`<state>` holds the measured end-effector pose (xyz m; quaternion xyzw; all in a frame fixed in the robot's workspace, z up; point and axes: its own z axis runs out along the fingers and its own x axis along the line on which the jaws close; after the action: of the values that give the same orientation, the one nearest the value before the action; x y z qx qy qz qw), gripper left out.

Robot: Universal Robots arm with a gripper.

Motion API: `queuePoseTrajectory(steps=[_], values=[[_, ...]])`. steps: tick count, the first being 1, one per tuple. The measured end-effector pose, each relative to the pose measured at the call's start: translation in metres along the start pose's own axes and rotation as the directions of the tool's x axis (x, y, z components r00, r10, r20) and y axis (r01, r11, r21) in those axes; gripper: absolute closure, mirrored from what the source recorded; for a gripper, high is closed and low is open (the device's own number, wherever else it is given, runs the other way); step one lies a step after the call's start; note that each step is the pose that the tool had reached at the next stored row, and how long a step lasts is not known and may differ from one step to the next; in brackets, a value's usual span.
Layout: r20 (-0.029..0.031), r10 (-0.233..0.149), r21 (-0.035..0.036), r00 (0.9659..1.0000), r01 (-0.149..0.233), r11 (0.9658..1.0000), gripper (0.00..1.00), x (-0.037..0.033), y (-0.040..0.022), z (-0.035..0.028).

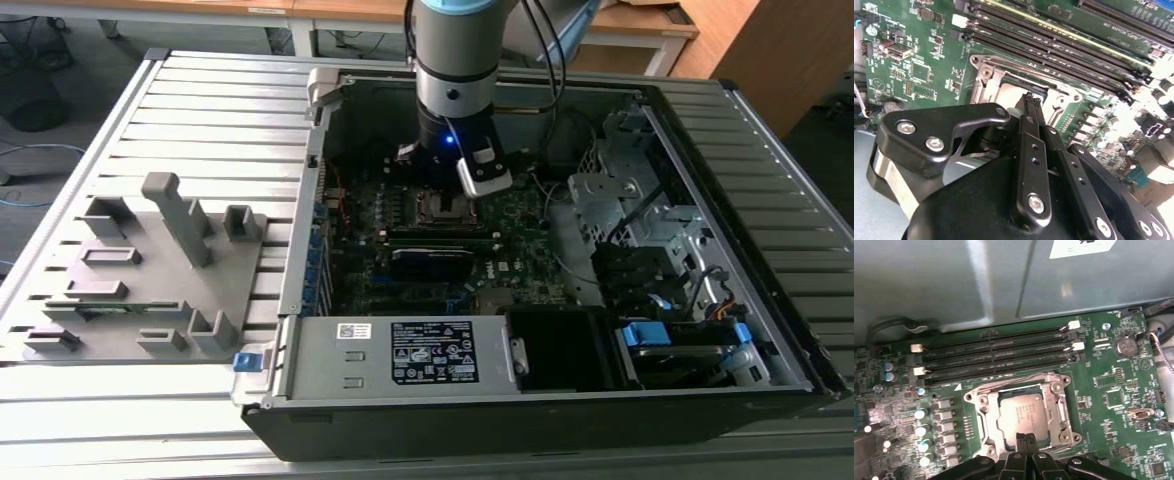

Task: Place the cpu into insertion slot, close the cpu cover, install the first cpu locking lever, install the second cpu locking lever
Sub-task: 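Install the second cpu locking lever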

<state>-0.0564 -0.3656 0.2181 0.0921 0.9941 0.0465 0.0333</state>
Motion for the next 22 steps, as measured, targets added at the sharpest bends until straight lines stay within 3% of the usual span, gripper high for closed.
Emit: queuePoseTrajectory(steps=[5, 6, 8, 9, 11, 13, 22], values=[[0.0015, -0.001, 0.0084, 1.0000, 0.001, 1.0000, 0.90, 0.0009, 0.0048, 0.0013], [0.0025, -0.002, 0.0141, 1.0000, 0.002, 0.9999, 0.90, 0.0009, 0.0049, 0.0014], [0.0057, -0.003, 0.0339, 1.0000, 0.003, 0.9994, 0.90, 0.0010, 0.0052, 0.0017], [0.0066, -0.004, 0.0390, 1.0000, 0.004, 0.9992, 0.90, 0.0010, 0.0054, 0.0020], [0.0064, -0.004, 0.0388, 1.0000, 0.004, 0.9992, 0.90, 0.0011, 0.0056, 0.0020], [0.0055, -0.005, 0.0340, 1.0000, 0.005, 0.9994, 0.90, 0.0011, 0.0057, 0.0021], [0.0025, -0.036, 0.0322, 0.9994, 0.035, 0.9989, 0.90, 0.0012, 0.0078, 0.0026]])
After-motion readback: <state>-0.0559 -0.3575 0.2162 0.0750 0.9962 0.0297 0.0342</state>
